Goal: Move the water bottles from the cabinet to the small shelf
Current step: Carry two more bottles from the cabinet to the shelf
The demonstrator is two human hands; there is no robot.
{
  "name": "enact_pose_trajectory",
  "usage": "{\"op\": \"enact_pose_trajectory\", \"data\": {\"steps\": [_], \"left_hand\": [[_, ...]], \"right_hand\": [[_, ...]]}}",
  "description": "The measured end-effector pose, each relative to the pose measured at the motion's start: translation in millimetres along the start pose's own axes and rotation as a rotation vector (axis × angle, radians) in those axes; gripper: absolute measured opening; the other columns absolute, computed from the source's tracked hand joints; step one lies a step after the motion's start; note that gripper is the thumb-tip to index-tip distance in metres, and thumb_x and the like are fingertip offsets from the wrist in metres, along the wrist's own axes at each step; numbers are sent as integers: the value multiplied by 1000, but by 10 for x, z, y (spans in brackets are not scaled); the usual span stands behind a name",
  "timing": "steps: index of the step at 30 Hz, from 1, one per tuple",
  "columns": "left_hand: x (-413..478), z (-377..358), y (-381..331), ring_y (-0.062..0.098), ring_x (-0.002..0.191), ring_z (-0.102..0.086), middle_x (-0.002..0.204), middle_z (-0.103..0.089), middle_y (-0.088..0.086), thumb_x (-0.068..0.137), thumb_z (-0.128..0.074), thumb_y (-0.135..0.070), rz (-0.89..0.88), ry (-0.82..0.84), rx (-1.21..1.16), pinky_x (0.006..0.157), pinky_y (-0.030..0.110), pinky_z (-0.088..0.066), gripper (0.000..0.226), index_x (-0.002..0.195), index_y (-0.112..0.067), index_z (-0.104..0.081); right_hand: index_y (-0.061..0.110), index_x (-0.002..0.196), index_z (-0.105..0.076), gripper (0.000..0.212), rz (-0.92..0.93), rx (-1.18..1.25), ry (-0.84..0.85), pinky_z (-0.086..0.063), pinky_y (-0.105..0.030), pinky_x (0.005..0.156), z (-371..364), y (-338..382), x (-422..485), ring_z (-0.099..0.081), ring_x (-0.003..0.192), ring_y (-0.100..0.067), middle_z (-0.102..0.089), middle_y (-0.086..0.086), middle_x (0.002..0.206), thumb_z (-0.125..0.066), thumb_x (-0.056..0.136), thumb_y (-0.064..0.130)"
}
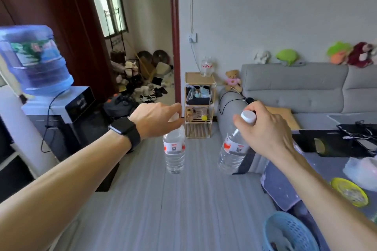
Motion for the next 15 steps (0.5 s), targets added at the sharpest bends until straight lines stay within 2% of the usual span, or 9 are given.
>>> {"op": "enact_pose_trajectory", "data": {"steps": [4, 7, 10, 15], "left_hand": [[823, -74, 295, 21, 75, -63, 92, -68, -6, 95, -29, -61, 45, -36, -4, 63, 34, -52, 31, 102, -35, -45], [1409, -205, 527, 21, 73, -61, 87, -66, -8, 95, -30, -60, 76, -74, -38, 62, 33, -52, 30, 100, -35, -46], [2016, -467, 731, 20, 71, -61, 83, -65, -7, 94, -29, -61, 65, -103, -49, 63, 35, -53, 32, 98, -34, -46], [3109, -995, 1177, 21, 71, -62, 85, -67, -4, 95, -31, -59, 25, -64, -38, 62, 34, -52, 31, 98, -32, -46]], "right_hand": [[23, 103, -47, 30, 56, -39, -10, -48, -40, 68, -265, -223, 843, -63, 83, -38, -71, -7, 82, -54, 92, 49], [24, 106, -50, 31, 49, -42, -18, -45, -39, 68, -525, -377, 1461, -63, 89, -39, -72, -8, 87, -52, 93, 51], [24, 97, -54, 30, 57, -47, -12, -41, -36, 65, -864, -485, 2061, -62, 87, -38, -71, -5, 85, -56, 90, 53], [24, 83, -53, 30, -32, -25, 103, -46, -34, 63, -1551, -681, 3051, -59, 81, -31, -66, 6, 77, -62, 81, 53]]}}
Point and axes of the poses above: each hand's wrist, its own x-axis towards the middle knuckle, its own z-axis out of the back of the hand, y = z × x, the point moved 4 cm from there along x, towards the middle knuckle
